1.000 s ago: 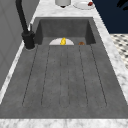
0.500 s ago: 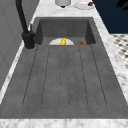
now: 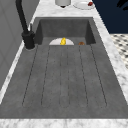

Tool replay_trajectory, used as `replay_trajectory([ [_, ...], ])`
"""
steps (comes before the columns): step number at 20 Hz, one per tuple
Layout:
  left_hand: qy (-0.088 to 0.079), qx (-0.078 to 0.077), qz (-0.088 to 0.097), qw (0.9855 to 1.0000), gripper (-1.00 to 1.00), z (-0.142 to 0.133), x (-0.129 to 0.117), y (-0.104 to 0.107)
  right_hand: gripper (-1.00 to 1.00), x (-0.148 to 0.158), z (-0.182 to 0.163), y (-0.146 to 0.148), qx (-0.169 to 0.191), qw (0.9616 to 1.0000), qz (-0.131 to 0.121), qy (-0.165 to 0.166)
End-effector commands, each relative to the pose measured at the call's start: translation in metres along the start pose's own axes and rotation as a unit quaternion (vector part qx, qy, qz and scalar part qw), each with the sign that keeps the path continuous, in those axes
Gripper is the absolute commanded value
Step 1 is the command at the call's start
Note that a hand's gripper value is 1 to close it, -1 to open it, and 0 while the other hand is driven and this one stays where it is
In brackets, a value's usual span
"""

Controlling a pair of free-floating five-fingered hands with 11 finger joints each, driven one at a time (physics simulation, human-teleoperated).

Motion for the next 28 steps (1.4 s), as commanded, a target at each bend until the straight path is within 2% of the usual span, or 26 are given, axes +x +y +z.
replay_trajectory([
  [1, 0.033, 0.001, -0.012, 0.9994, -1.0, -0.018, -0.009, -0.015, 0.0, 0.0, 0.0, 0.0, 0.0, 1.0, 0.0, 0.0],
  [2, 0.033, -0.011, -0.017, 0.9993, -1.0, -0.02, -0.013, -0.016, 0.0, 0.0, 0.0, 0.0, 0.0, 1.0, 0.0, 0.0],
  [7, 0.039, -0.025, -0.016, 0.9988, -1.0, -0.036, -0.024, -0.033, 0.0, 0.0, 0.0, 0.0, 0.0, 1.0, 0.0, 0.0],
  [11, 0.043, -0.045, -0.032, 0.9976, -1.0, -0.046, -0.042, -0.037, 0.0, 0.0, 0.0, 0.0, 0.0, 1.0, 0.0, 0.0],
  [12, 0.052, -0.049, -0.04, 0.9967, -1.0, -0.045, -0.041, -0.037, 0.0, 0.0, 0.0, 0.0, 0.0, 1.0, 0.0, 0.0],
  [14, 0.071, -0.043, -0.062, 0.9946, -1.0, -0.044, -0.037, -0.039, 0.0, 0.0, 0.0, 0.0, 0.0, 1.0, 0.0, 0.0],
  [17, 0.081, -0.05, -0.082, 0.992, -1.0, -0.046, -0.039, -0.042, 0.0, 0.0, 0.0, 0.0, 0.0, 1.0, 0.0, 0.0],
  [19, 0.092, -0.045, -0.099, 0.9899, -1.0, -0.045, -0.041, -0.044, 0.0, 0.0, 0.0, 0.0, 0.0, 1.0, 0.0, 0.0],
  [22, 0.1, -0.044, -0.112, 0.9877, -1.0, -0.042, -0.044, -0.052, 0.0, 0.0, 0.0, 0.0, 0.0, 1.0, 0.0, 0.0],
  [28, 0.131, -0.038, -0.146, 0.9799, -1.0, -0.038, -0.058, -0.083, 0.0, 0.0, 0.0, 0.0, 0.0, 1.0, 0.0, 0.0],
])
